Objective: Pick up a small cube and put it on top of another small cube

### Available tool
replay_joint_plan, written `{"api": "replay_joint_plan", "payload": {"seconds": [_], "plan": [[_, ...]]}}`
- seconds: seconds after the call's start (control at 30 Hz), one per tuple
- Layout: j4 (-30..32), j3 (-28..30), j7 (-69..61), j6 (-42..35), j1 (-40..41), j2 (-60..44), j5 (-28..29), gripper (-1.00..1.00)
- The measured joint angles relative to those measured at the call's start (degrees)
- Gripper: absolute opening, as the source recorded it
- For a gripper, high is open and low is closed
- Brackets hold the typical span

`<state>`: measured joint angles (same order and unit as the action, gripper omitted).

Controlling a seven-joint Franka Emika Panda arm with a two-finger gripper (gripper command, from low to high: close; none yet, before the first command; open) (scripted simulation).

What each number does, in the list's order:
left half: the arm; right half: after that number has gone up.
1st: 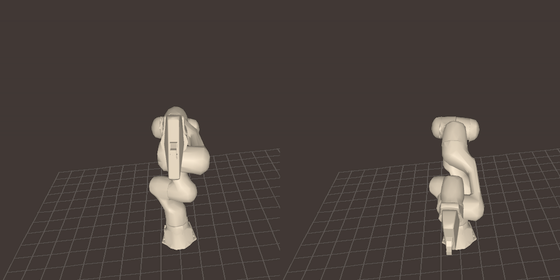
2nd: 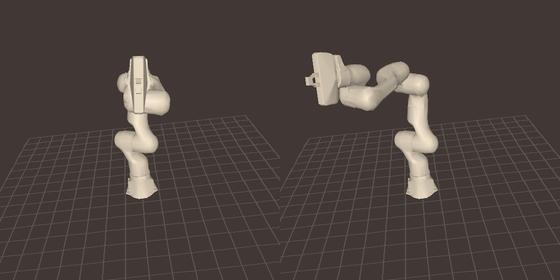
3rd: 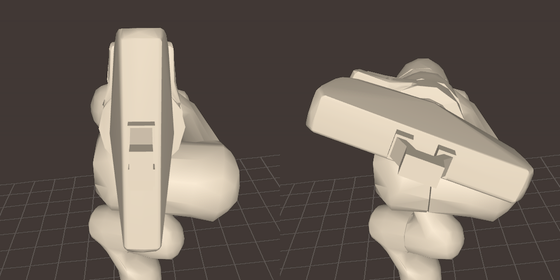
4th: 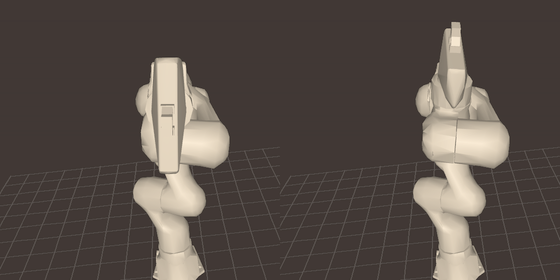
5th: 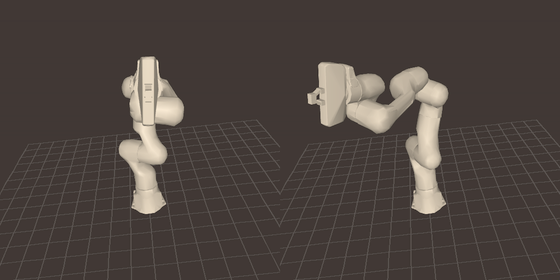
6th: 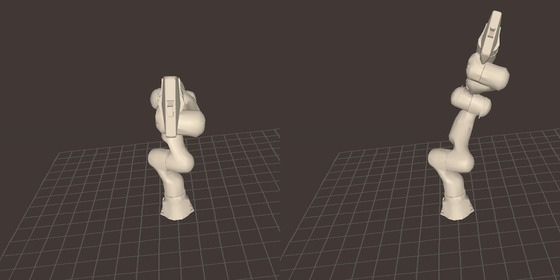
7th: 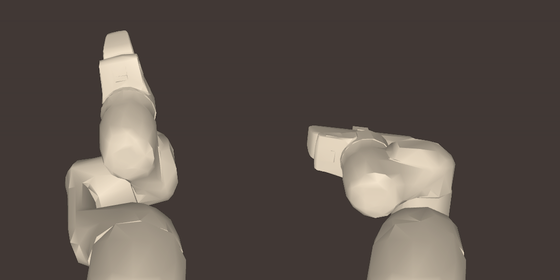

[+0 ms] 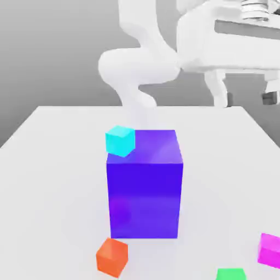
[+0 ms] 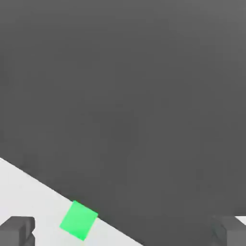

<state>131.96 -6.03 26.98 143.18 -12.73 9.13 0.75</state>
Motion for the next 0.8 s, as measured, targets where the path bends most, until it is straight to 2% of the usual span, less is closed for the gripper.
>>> {"api": "replay_joint_plan", "payload": {"seconds": [0.43,0.6,0.63,0.8], "plan": [[0.1,-4.7,-9.6,8.2,-8.9,-27.3,6.6,0.0],[-1.8,-2.3,-8.2,15.1,-11.7,-37.8,10.1,0.0],[-2.0,-2.0,-8.0,15.9,-12.0,-38.9,10.4,-1.0],[-2.0,-2.0,-8.0,15.9,-12.0,-38.9,10.4,-1.0]]}}
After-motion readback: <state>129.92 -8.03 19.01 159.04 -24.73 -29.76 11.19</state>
